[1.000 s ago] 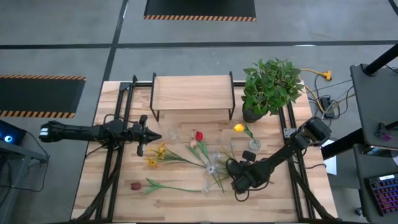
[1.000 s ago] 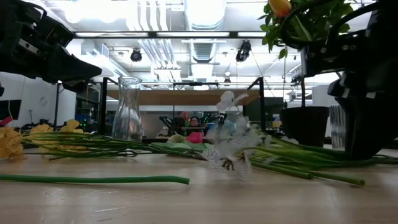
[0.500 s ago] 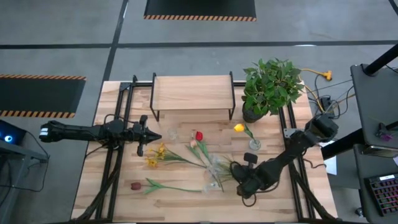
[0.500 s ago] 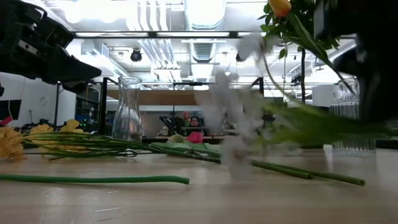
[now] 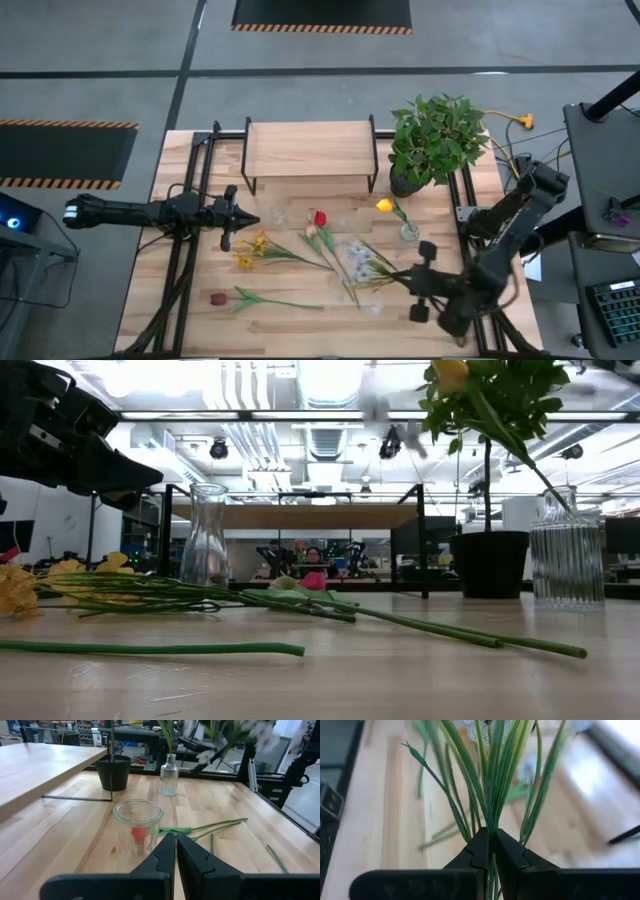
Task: Pick and place flowers into a vace then onto a shelf
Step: Put the white flowers into the right transparent vase
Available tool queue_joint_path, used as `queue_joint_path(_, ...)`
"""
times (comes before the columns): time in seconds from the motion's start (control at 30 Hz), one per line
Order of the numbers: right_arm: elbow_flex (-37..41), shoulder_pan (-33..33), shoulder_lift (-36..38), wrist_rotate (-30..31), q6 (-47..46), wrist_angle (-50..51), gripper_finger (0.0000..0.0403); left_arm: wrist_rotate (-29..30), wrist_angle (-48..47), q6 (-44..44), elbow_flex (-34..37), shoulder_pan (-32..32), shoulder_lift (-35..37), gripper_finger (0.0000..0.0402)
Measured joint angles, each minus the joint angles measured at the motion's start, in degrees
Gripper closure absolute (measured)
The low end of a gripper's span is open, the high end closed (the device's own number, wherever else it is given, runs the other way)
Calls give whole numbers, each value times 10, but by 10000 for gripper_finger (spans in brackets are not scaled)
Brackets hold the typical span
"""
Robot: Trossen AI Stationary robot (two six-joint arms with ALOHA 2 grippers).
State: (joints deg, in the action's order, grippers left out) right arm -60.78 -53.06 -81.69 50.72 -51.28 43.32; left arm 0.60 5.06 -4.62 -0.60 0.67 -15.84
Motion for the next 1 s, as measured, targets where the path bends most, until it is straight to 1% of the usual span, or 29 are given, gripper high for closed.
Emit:
queue_joint_path(0.1,12,-24,28,71,8,-1,390,0,0,0,0,0,0,402)
queue_joint_path(0.23,39,-37,63,146,4,-2,390,0,1,0,0,0,0,402)
queue_joint_path(0.37,65,-37,95,199,0,-3,390,0,1,0,0,0,0,402)
queue_joint_path(0.53,90,-37,122,319,-7,-2,390,0,1,0,0,0,0,402)
queue_joint_path(0.6,96,-37,128,353,-5,-2,390,0,1,0,0,0,0,402)
queue_joint_path(0.8,103,-37,141,389,5,-3,390,0,0,0,0,0,0,402)
queue_joint_path(1.0,105,-35,151,394,16,-2,390,0,0,0,0,0,0,402)
